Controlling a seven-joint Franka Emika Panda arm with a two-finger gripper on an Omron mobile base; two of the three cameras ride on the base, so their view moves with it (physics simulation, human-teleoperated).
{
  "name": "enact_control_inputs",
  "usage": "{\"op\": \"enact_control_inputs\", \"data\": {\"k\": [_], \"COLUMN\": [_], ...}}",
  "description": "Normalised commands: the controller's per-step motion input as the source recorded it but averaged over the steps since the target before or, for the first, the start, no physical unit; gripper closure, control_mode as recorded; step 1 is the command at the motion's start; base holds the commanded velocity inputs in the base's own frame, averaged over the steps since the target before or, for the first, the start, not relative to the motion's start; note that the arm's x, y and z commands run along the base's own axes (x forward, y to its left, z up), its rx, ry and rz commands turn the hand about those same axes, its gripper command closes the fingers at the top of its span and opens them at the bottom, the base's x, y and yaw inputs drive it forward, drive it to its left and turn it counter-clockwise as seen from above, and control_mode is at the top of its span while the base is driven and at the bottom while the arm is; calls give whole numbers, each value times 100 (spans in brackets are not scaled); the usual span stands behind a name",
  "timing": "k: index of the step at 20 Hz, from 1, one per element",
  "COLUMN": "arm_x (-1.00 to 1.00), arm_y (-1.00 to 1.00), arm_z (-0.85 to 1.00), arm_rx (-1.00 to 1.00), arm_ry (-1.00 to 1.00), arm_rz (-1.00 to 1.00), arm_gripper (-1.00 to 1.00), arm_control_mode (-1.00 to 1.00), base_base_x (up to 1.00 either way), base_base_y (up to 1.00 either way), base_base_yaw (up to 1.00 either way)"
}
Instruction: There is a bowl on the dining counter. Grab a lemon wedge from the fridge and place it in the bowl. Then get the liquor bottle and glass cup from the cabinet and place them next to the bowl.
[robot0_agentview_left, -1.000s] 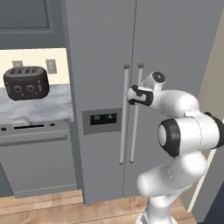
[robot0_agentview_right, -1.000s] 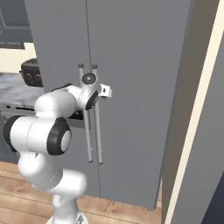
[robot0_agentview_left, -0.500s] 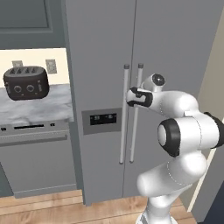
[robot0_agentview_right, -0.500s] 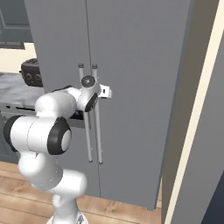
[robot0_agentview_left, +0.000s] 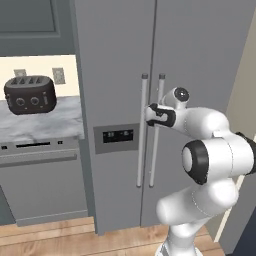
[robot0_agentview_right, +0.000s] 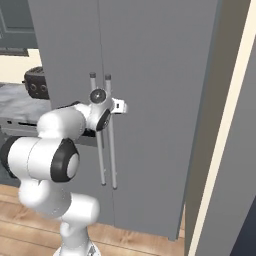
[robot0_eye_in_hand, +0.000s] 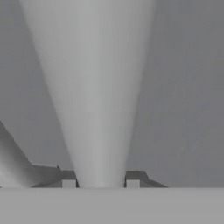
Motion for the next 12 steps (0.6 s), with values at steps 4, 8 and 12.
{"op": "enact_control_inputs", "data": {"k": [4, 8, 12], "arm_x": [-100, -100, -100], "arm_y": [-39, -45, -53], "arm_z": [-3, 0, 0], "arm_rx": [0, 0, 0], "arm_ry": [0, 10, 14], "arm_rz": [-11, -18, -17], "arm_gripper": [100, 100, 100], "arm_control_mode": [-100, -100, -100], "base_base_x": [0, 0, 0], "base_base_y": [0, 0, 0], "base_base_yaw": [0, 0, 0]}}
